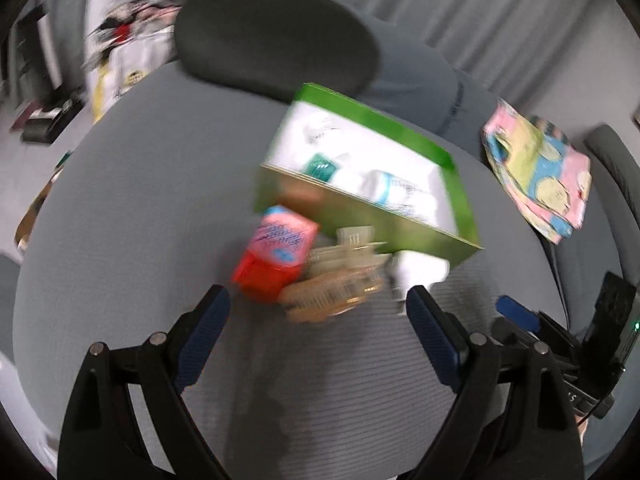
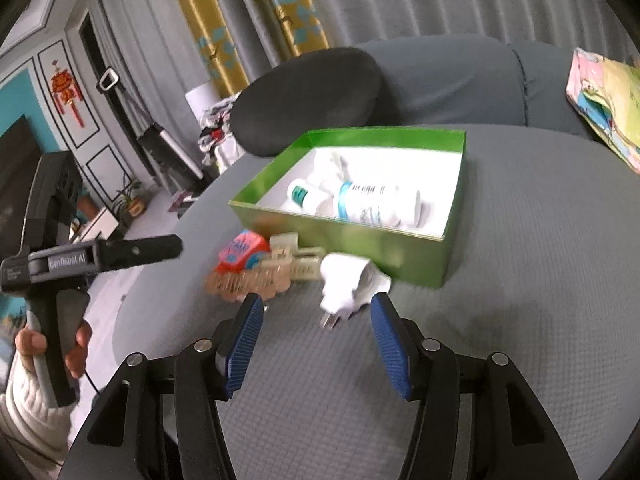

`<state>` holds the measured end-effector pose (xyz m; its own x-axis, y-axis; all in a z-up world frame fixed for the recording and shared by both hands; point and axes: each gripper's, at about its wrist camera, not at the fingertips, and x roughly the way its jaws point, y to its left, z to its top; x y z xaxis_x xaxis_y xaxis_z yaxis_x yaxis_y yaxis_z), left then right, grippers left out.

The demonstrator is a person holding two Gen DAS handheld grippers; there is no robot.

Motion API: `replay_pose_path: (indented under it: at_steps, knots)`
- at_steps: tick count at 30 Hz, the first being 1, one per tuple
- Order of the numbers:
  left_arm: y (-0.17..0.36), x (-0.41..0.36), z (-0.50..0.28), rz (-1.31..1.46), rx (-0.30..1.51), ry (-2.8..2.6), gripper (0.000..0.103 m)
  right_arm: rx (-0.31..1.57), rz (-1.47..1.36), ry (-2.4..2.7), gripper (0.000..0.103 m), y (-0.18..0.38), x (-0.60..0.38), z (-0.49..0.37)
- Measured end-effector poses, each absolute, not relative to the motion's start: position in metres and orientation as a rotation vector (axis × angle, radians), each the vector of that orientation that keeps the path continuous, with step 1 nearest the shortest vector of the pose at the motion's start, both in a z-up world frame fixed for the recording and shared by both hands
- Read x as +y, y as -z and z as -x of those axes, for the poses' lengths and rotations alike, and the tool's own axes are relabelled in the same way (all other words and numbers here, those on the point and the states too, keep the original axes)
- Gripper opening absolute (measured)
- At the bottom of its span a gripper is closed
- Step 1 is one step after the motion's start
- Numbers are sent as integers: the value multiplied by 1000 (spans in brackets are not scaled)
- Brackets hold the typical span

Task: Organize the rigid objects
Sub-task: 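Withdraw the left tool toward the hair clips beside the box, then close the left tool on the amber translucent hair claw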

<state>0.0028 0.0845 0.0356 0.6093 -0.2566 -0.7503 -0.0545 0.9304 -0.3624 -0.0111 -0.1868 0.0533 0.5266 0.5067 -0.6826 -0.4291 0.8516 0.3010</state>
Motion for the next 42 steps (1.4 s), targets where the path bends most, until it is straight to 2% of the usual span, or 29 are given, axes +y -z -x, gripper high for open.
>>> replay_pose_path:
  at_steps: [9, 37, 42]
  knots:
    - [-12, 93, 10, 420, 976, 94, 89, 896, -81, -599, 58, -34, -169, 16]
    - [16, 81, -35, 545, 1055, 169, 89, 983, -88, -756, 58, 17, -99, -22]
    - [21, 83, -39, 572, 1071, 182, 89, 1008, -120, -758, 65, 25, -96, -33]
